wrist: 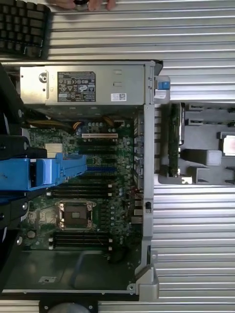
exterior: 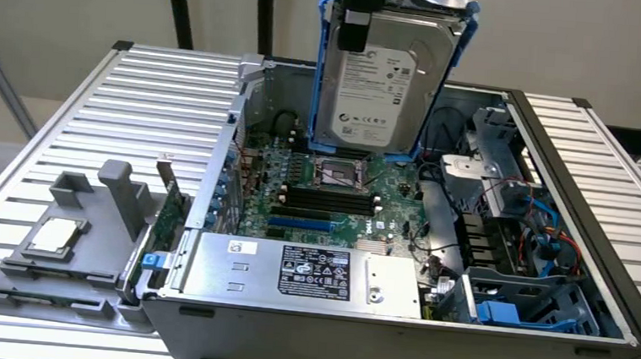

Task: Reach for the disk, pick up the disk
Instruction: 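Pick up the disk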

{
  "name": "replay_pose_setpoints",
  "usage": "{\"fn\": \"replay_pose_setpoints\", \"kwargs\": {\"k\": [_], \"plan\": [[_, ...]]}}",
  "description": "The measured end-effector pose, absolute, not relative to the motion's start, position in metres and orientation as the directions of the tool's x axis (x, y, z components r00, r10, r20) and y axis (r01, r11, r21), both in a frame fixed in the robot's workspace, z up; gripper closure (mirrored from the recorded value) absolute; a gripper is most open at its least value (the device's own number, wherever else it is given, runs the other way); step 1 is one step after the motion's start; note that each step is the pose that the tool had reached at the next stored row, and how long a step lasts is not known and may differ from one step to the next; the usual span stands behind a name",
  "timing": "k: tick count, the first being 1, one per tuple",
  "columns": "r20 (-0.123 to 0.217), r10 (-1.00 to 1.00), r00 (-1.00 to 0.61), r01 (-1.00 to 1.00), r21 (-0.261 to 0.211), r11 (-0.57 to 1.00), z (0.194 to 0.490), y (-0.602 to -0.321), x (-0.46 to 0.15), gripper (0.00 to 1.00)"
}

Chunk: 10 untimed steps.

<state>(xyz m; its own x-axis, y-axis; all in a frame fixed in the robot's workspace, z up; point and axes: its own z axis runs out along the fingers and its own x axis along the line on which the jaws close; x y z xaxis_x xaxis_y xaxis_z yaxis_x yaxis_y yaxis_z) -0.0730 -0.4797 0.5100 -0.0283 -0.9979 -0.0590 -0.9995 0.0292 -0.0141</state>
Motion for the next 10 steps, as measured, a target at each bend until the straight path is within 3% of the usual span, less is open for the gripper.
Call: {"fn": "replay_pose_setpoints", "kwargs": {"k": [10], "plan": [[-0.059, -0.998, -0.028, -0.999, -0.014, 0.029, 0.510, -0.494, -0.027, 0.67]]}}
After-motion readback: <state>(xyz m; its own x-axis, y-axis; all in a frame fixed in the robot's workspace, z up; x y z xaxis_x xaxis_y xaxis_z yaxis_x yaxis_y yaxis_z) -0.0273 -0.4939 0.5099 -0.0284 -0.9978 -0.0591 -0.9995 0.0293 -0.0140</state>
